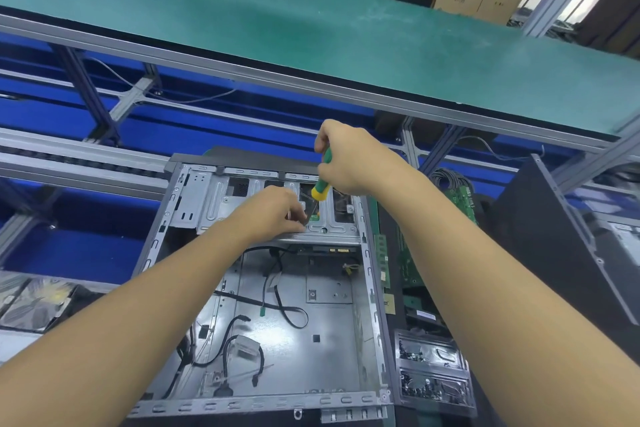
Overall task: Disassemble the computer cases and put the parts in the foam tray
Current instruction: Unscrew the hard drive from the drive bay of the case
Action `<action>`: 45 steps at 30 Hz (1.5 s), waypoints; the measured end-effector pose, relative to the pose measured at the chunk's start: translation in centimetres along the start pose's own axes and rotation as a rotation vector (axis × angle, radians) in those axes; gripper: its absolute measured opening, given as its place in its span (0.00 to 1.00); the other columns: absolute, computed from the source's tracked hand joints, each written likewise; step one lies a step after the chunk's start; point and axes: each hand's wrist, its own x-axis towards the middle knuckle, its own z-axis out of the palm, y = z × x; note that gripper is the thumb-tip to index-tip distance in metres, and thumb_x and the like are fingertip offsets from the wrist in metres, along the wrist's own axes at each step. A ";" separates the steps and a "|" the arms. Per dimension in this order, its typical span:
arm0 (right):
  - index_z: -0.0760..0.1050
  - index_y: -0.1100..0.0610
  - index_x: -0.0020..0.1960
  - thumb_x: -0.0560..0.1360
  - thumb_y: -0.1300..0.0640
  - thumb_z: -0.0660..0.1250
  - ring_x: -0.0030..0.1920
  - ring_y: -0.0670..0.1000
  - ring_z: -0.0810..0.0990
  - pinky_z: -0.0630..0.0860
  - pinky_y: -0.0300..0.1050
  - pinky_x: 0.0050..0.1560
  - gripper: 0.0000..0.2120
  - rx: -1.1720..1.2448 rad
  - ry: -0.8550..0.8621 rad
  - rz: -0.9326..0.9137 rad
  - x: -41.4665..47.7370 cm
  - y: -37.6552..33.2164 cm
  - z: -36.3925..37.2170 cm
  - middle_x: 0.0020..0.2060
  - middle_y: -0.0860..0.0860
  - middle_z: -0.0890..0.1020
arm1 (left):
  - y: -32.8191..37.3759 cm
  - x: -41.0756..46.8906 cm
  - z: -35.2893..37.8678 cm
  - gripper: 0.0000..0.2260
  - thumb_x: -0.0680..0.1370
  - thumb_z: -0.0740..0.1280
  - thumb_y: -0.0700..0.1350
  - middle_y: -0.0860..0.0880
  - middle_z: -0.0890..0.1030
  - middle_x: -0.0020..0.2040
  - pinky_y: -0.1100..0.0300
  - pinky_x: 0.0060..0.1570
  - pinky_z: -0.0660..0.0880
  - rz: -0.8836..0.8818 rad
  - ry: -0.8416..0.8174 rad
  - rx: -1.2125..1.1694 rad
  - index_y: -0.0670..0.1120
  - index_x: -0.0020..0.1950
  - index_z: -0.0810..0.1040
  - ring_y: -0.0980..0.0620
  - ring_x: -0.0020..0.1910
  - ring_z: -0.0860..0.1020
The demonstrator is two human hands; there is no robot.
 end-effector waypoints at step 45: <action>0.70 0.55 0.60 0.81 0.50 0.64 0.35 0.48 0.74 0.67 0.40 0.29 0.12 0.203 0.540 0.295 -12.9 16.6 -3.3 0.44 0.52 0.77 | 18.2 6.7 7.3 0.06 0.76 0.69 0.46 0.54 0.83 0.43 0.63 0.46 0.73 0.065 -0.223 -0.048 0.49 0.49 0.85 0.56 0.41 0.78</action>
